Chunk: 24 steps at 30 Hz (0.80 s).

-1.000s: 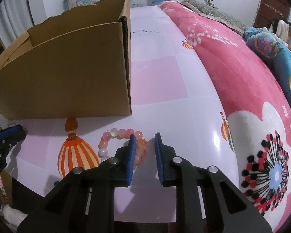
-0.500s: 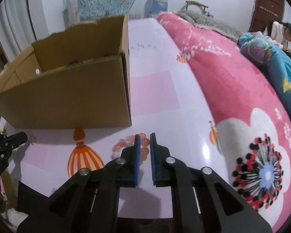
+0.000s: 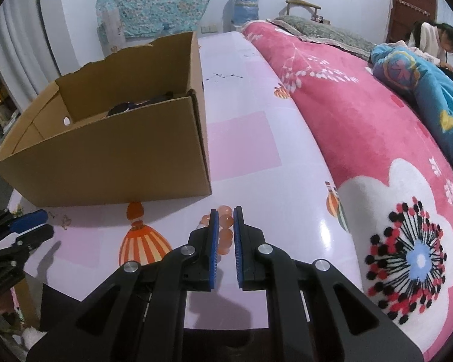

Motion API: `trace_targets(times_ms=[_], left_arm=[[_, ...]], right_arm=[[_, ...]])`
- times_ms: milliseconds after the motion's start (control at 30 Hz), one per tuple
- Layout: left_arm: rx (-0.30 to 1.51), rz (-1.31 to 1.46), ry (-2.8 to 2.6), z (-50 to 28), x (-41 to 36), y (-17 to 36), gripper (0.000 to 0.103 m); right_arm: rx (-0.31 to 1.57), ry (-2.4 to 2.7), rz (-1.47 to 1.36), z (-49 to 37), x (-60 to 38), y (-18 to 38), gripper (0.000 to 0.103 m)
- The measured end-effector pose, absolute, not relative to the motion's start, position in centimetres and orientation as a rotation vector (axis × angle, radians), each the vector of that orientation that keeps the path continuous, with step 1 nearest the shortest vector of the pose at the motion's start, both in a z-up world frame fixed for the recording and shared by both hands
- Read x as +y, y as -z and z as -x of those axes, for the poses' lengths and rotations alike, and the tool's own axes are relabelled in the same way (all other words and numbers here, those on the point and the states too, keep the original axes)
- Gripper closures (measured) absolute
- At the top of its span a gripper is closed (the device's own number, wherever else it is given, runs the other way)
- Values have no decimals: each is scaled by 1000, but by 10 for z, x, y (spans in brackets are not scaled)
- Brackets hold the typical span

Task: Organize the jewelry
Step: 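Lower the right gripper onto the pink-orange bead bracelet while the left gripper holds the charm, then close the right gripper on the pink-orange bead bracelet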

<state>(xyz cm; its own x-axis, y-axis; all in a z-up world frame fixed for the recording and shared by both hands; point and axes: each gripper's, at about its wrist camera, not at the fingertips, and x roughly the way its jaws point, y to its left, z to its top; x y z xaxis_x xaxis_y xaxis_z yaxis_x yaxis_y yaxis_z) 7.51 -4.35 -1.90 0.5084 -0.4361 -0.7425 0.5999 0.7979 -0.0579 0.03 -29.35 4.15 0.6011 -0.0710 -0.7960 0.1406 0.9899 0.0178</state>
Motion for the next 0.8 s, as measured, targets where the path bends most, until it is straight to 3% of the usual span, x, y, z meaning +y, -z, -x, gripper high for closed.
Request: trace_targets(times_ms=[800], left_arm=[[783, -389, 771, -89, -52, 41, 79]], right_arm=[[930, 103, -143, -3, -304, -33, 93]])
